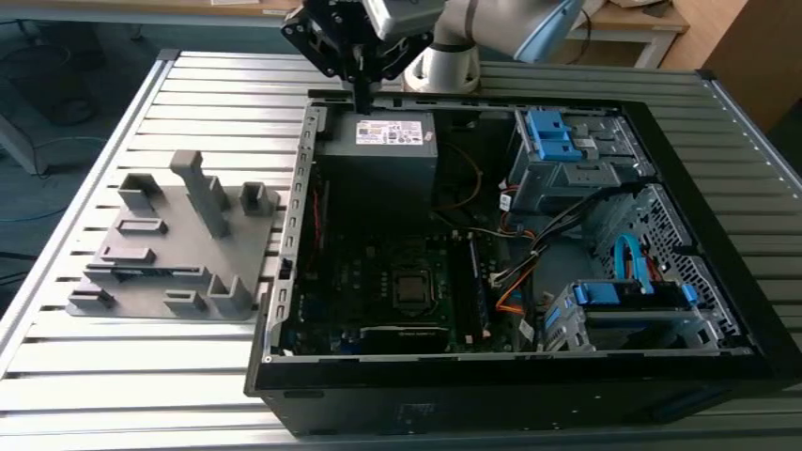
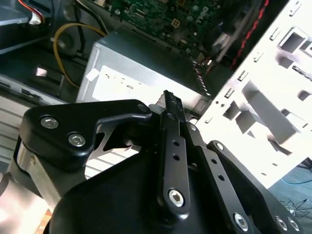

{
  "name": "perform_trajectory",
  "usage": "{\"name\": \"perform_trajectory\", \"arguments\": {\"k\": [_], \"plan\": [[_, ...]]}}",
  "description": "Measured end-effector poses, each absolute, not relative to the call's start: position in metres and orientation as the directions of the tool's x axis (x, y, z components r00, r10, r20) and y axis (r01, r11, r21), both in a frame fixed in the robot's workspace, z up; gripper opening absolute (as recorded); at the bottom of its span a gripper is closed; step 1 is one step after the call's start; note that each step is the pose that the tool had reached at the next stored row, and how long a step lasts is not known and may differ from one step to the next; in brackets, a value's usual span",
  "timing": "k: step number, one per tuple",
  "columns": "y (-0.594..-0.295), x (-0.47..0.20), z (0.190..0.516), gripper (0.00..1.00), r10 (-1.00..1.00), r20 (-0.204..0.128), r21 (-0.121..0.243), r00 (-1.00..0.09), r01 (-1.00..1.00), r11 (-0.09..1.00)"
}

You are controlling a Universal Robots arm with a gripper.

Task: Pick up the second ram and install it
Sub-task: 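Reach for the second ram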

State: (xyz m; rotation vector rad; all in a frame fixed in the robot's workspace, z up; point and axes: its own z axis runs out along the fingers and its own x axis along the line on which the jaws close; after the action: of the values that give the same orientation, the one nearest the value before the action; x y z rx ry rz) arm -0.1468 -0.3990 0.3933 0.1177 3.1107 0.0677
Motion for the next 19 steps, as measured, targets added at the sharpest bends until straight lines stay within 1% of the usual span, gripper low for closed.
{"name": "perform_trajectory", "arguments": {"k": [19], "plan": [[-0.399,-0.189,0.393,0.10,0.076,-0.027,0.045,-0.997,0.075,0.996]]}}
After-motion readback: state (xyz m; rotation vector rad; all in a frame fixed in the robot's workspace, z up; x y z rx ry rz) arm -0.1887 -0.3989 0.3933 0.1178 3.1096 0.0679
